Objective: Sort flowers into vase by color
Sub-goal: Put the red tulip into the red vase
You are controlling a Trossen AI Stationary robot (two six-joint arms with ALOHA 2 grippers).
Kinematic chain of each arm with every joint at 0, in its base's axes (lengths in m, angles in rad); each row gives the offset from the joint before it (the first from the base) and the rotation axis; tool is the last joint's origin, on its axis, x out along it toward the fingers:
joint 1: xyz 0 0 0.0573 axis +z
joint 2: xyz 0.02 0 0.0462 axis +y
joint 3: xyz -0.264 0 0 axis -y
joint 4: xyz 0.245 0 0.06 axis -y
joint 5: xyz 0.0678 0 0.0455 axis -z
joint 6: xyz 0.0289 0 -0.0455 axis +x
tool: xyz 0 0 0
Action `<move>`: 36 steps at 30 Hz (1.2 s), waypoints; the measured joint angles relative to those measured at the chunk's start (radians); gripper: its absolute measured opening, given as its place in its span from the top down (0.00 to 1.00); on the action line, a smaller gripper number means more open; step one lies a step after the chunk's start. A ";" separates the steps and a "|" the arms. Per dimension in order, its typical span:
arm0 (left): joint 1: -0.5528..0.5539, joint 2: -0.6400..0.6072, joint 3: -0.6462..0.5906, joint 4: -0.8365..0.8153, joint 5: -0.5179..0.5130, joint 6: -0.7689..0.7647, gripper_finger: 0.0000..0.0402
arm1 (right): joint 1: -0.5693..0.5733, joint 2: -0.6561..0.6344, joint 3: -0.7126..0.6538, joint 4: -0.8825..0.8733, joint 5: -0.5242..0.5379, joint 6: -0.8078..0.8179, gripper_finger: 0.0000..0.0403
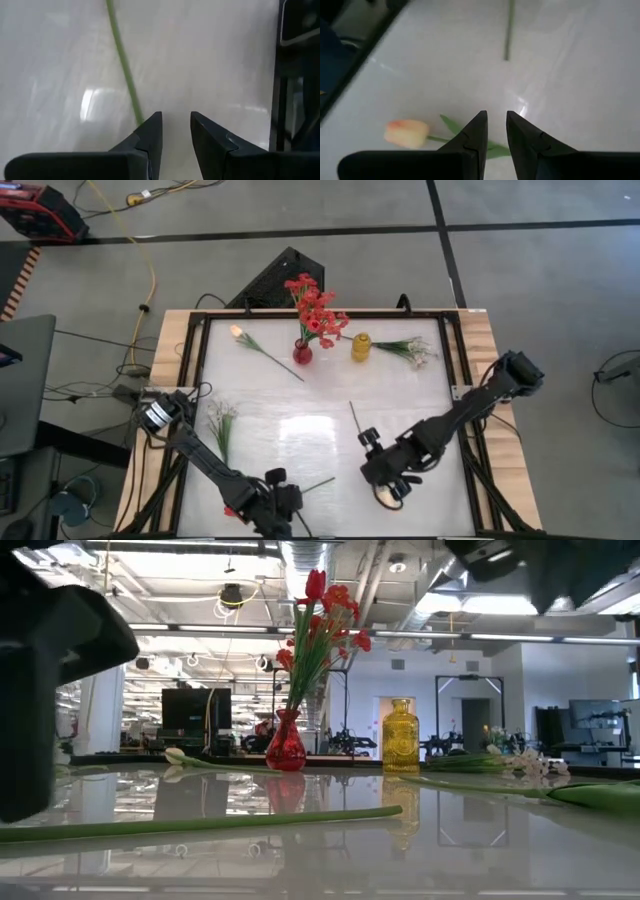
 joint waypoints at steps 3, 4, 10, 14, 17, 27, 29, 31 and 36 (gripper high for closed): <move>-0.005 -0.001 -0.004 -0.033 0.005 0.001 0.78 | 0.026 0.001 0.000 0.002 0.040 0.028 0.76; -0.007 -0.001 -0.004 -0.038 0.003 0.011 0.78 | 0.030 0.001 0.000 0.005 0.058 0.030 0.76; -0.018 -0.003 -0.003 -0.075 -0.033 0.028 0.78 | 0.021 0.000 0.000 0.017 0.101 0.024 0.76; -0.019 -0.004 -0.003 -0.148 -0.035 -0.039 0.78 | -0.001 0.000 0.000 0.020 0.100 -0.001 0.76; -0.018 -0.004 -0.003 -0.182 -0.018 -0.059 0.78 | -0.016 0.000 0.000 0.020 0.100 -0.019 0.76; -0.016 -0.004 0.014 -0.178 -0.051 -0.006 0.78 | -0.040 0.000 0.000 0.011 0.097 -0.065 0.76; -0.013 -0.004 0.008 -0.192 -0.017 -0.041 0.78 | -0.040 0.000 0.000 0.004 0.097 -0.069 0.76; -0.013 -0.004 -0.002 -0.187 0.008 -0.074 0.78 | -0.040 0.000 0.000 -0.004 0.097 -0.076 0.76; -0.011 -0.007 -0.022 -0.192 0.060 -0.111 0.78 | -0.045 0.000 -0.032 0.014 0.096 -0.080 0.76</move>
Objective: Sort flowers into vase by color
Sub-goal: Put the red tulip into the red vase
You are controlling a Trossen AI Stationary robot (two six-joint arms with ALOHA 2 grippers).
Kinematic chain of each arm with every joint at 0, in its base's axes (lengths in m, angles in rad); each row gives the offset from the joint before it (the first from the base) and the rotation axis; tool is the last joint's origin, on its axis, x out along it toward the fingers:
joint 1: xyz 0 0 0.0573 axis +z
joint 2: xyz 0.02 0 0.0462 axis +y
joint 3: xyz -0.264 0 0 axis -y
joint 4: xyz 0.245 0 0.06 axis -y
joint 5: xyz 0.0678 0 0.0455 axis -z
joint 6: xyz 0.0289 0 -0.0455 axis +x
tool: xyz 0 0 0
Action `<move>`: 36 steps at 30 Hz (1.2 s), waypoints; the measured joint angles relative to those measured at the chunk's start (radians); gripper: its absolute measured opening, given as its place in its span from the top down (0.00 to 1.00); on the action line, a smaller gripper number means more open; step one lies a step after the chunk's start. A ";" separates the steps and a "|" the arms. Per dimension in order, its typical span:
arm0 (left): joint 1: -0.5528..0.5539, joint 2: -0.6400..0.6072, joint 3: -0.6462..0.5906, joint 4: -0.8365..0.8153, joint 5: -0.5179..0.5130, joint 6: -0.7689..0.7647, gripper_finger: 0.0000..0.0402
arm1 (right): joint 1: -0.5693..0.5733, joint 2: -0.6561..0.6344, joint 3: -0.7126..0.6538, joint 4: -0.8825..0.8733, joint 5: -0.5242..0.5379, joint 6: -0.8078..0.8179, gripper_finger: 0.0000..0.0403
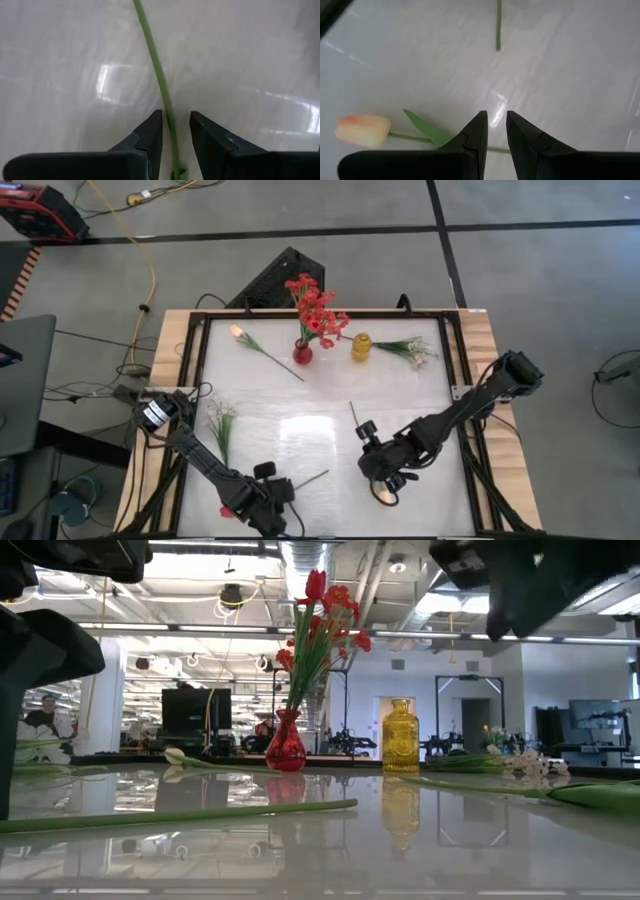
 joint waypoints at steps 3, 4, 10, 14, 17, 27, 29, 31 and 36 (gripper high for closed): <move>0.000 0.000 0.001 -0.033 0.001 -0.003 0.84 | -0.008 0.000 -0.044 0.040 -0.003 0.010 0.76; 0.000 0.000 0.001 -0.045 -0.004 -0.004 0.87 | -0.008 -0.003 -0.058 0.045 -0.003 0.018 0.76; 0.040 0.000 0.003 -0.104 -0.017 0.007 0.99 | -0.019 -0.050 -0.130 0.071 0.000 0.050 0.76; 0.100 -0.026 -0.006 -0.150 -0.104 0.098 1.00 | -0.031 -0.119 -0.220 0.129 0.024 0.029 0.76; 0.159 -0.069 -0.007 -0.177 -0.237 0.156 1.00 | -0.055 -0.196 -0.313 0.205 0.098 -0.012 0.76; 0.290 -0.177 -0.005 -0.186 -0.308 0.355 1.00 | -0.169 -0.394 -0.459 0.403 0.137 -0.085 0.76; 0.316 -0.188 -0.014 -0.177 -0.305 0.403 1.00 | -0.186 -0.403 -0.460 0.447 0.137 -0.126 0.76; 0.346 -0.222 -0.062 -0.125 -0.291 0.438 1.00 | -0.202 -0.400 -0.460 0.501 0.136 -0.178 0.76; 0.422 -0.371 -0.307 0.198 -0.205 0.373 1.00 | -0.230 -0.363 -0.460 0.654 0.133 -0.308 0.76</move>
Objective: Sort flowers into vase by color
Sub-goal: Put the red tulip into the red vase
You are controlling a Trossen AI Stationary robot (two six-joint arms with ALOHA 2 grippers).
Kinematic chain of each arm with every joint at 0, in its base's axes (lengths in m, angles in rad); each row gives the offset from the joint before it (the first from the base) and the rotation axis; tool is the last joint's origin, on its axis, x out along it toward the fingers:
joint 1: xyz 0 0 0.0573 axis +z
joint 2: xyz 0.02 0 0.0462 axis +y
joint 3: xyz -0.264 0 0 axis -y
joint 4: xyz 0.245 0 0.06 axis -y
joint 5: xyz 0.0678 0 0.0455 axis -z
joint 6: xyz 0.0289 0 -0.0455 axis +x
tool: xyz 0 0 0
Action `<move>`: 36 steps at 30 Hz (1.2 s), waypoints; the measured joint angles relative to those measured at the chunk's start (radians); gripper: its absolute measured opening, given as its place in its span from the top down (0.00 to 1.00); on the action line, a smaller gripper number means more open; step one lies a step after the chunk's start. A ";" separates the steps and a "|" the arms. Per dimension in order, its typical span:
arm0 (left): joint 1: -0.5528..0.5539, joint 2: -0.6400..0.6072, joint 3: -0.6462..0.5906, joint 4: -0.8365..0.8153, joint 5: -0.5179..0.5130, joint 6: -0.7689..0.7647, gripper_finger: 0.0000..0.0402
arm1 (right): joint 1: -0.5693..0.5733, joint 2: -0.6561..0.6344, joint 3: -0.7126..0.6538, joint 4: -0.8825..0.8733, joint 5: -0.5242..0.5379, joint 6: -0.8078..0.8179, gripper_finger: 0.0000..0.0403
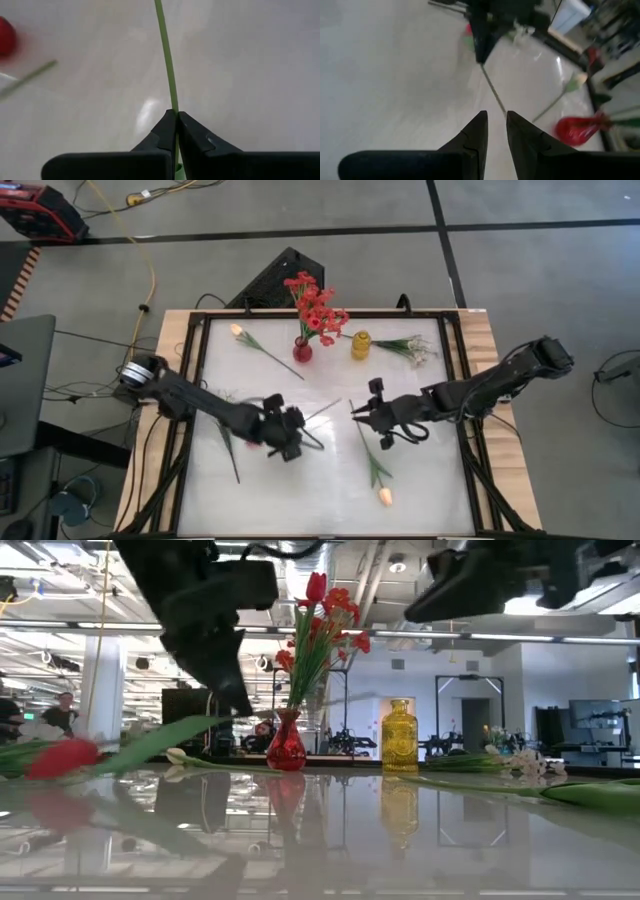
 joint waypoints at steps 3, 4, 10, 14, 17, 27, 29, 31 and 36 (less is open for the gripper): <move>0.026 -0.096 -0.109 0.273 0.022 -0.081 1.00 | -0.007 0.036 0.000 0.097 0.000 -0.105 0.76; 0.031 -0.117 -0.134 0.345 0.030 -0.080 1.00 | -0.011 0.052 0.000 0.140 0.000 -0.152 0.76; 0.034 -0.166 -0.190 0.504 0.049 -0.075 1.00 | -0.027 0.185 0.028 0.332 0.007 -0.389 0.76; 0.047 -0.164 -0.191 0.493 0.046 -0.130 1.00 | -0.008 0.293 0.095 0.325 0.133 -0.477 0.75; 0.060 -0.165 -0.191 0.495 0.051 -0.138 1.00 | 0.012 0.370 0.162 0.288 0.246 -0.550 0.73; 0.102 -0.165 -0.191 0.490 0.154 -0.111 1.00 | 0.033 0.570 0.333 0.209 0.521 -0.664 0.54; 0.102 -0.165 -0.191 0.484 0.154 -0.103 1.00 | 0.033 0.579 0.341 0.194 0.523 -0.653 0.55; 0.102 -0.165 -0.191 0.487 0.153 -0.100 1.00 | 0.040 0.579 0.341 0.169 0.523 -0.628 0.60; 0.101 -0.165 -0.191 0.485 0.102 -0.035 0.99 | 0.057 0.559 0.342 0.087 0.454 -0.493 0.92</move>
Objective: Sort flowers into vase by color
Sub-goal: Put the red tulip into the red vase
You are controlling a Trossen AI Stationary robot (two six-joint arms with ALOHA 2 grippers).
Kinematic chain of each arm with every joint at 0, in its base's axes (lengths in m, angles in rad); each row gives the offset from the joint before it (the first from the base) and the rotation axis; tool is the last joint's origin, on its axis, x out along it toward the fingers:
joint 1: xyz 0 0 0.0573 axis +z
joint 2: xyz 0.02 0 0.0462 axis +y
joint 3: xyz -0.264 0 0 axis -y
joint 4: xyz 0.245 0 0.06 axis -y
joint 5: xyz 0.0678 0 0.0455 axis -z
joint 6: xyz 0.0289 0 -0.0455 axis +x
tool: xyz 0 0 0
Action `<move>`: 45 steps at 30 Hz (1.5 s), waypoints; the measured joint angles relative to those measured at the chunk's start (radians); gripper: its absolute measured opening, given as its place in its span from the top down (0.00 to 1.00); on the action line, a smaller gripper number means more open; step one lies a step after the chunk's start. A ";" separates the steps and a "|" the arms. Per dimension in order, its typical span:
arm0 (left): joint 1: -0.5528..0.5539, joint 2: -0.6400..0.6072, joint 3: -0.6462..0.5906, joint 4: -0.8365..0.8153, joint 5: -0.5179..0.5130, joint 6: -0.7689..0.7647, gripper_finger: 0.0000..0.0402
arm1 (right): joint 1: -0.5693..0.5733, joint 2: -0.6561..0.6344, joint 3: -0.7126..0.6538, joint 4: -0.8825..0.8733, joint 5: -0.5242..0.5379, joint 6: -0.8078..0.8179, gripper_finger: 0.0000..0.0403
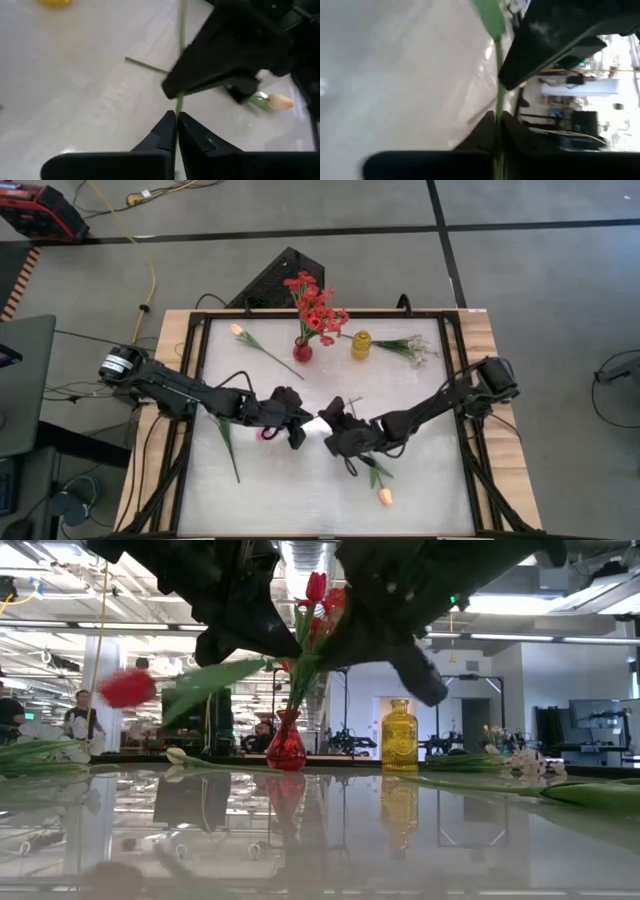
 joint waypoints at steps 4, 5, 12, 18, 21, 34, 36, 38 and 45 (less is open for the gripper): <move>0.001 0.000 0.000 0.018 -0.014 0.074 0.95 | -0.003 -0.032 0.000 -0.116 -0.129 0.164 0.94; 0.000 0.000 0.000 0.019 -0.022 0.098 0.93 | -0.007 -0.046 -0.001 -0.165 -0.172 0.206 0.94; 0.009 -0.091 0.006 0.013 -0.261 0.374 0.82 | -0.044 -0.218 -0.081 -0.233 -0.490 0.429 0.94; 0.057 -0.147 -0.068 0.139 -0.354 0.565 0.80 | -0.055 -0.467 -0.323 0.072 -0.685 0.468 0.94; 0.101 -0.141 -0.147 0.321 -0.220 0.586 0.80 | -0.065 -0.582 -0.460 0.346 -0.801 0.526 0.94; 0.096 0.090 -0.197 1.034 0.076 0.704 0.75 | -0.123 -0.509 -0.698 1.206 -0.695 0.730 0.94; 0.090 0.130 -0.151 1.034 0.077 0.718 0.70 | -0.133 -0.470 -0.690 1.261 -0.690 0.730 0.94; 0.088 0.162 -0.110 1.031 0.070 0.719 0.64 | -0.138 -0.429 -0.669 1.299 -0.691 0.731 0.94; 0.078 0.234 0.033 1.012 0.084 0.776 0.51 | -0.164 -0.356 -0.642 1.318 -0.690 0.757 0.94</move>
